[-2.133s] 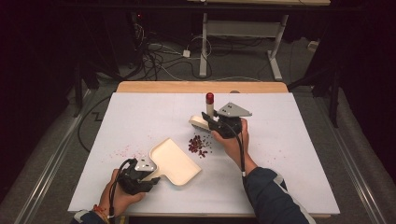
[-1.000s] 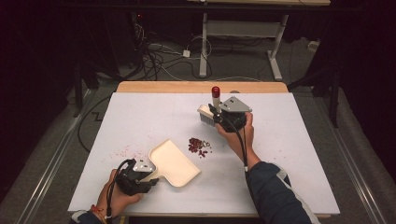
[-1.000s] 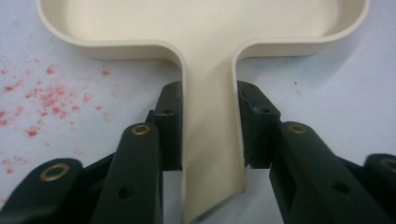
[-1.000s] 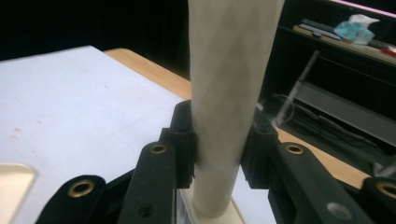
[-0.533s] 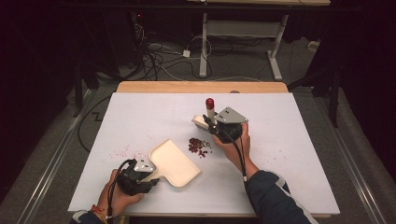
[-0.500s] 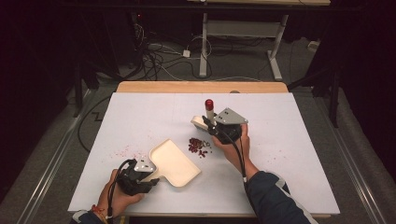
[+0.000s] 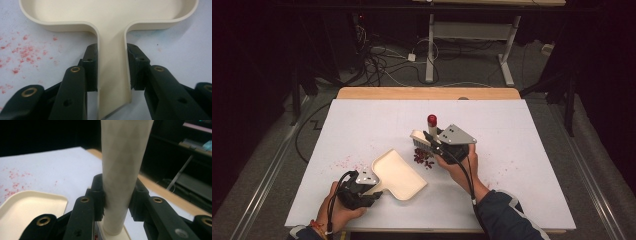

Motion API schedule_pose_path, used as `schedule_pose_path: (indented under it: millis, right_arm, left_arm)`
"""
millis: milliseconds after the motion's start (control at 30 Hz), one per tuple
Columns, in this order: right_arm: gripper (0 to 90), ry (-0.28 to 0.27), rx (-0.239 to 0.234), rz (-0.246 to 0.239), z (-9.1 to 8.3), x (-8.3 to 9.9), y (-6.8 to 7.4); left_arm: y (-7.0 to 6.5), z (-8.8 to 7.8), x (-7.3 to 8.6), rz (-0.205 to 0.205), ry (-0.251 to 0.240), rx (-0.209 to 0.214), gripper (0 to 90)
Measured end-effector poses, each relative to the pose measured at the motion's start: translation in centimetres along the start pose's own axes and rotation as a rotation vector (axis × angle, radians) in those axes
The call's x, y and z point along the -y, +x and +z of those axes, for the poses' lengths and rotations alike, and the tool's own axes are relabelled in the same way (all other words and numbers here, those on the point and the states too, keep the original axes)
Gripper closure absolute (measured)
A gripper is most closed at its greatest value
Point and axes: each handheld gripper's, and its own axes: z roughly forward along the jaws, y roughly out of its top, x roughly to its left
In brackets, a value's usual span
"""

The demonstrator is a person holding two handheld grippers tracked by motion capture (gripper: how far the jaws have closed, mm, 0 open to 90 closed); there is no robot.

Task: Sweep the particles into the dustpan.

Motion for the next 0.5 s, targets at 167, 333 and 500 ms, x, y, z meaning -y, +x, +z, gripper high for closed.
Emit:
schedule_pose_path:
  millis: [167,333,500]
  right_arm:
    - [70.5,-0.030,-0.040,0.046,-2.7,-1.0,-1.6]
    - [70.5,-0.021,-0.153,0.044,-6.7,-1.4,-2.3]
    - [70.5,0.031,-0.209,0.050,-9.4,0.0,-2.2]
  left_arm:
    - [0.0,-0.1,0.2,0.006,-0.002,0.005,63.7]
    - [-0.2,-0.3,0.3,0.006,-0.001,0.000,63.7]
    - [-0.3,-0.4,0.2,0.009,0.001,-0.005,63.7]
